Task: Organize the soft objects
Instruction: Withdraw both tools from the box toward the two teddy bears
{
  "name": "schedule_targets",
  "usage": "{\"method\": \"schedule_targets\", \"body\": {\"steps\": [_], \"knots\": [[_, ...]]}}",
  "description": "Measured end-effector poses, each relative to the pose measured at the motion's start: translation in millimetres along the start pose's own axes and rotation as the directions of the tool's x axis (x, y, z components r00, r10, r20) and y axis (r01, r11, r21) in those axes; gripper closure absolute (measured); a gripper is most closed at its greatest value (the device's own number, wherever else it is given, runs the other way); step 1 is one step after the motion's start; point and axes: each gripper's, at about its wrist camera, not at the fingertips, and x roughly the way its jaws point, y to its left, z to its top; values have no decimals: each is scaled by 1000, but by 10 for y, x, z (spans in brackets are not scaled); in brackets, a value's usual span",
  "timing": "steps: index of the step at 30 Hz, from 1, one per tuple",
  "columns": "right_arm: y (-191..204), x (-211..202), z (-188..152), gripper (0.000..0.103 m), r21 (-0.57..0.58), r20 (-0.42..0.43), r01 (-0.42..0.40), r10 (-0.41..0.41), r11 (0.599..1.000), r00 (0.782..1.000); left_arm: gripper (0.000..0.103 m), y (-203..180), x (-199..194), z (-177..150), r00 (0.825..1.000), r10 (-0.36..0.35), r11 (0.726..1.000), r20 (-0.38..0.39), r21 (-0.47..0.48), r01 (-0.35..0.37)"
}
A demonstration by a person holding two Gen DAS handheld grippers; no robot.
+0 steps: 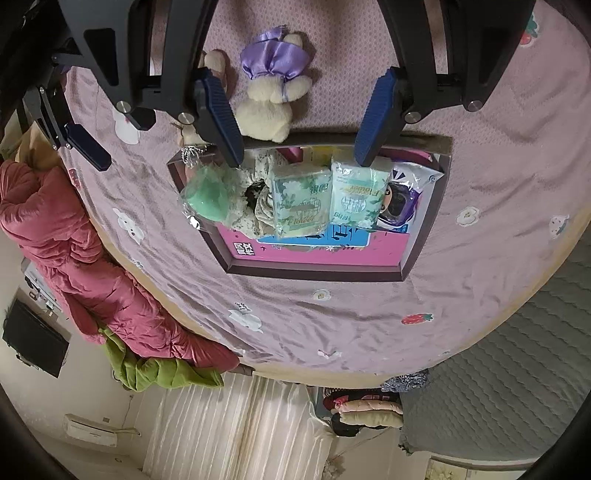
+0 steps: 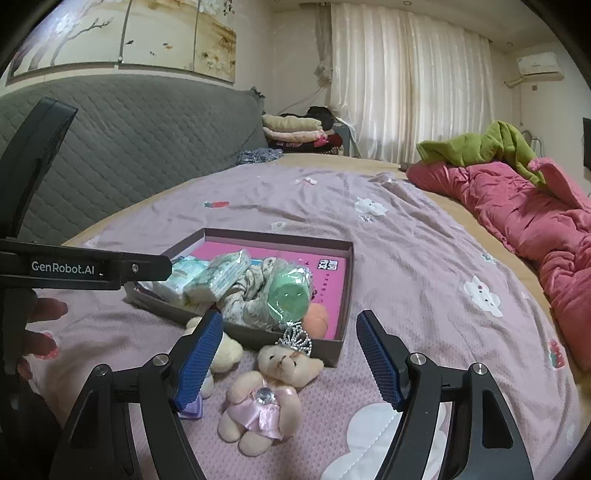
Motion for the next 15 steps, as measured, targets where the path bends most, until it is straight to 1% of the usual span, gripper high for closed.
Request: {"method": "schedule_targets", "body": {"steps": [7,10,15], "knots": [[43,-122,-66,27,4,-13,2,-2,1000,1000,39,-12,-98,-74,1000,-7,1000,1,6,7],[49,-150,-73,27,6,-21,1,-1,1000,1000,39,-27,-138,-108,1000,7,1000,2,18,-7],[69,-202,-119,27,18,-43,4,-3,1000,999,39,-20,-196,-172,1000,3,1000,-7,20,-3]]}}
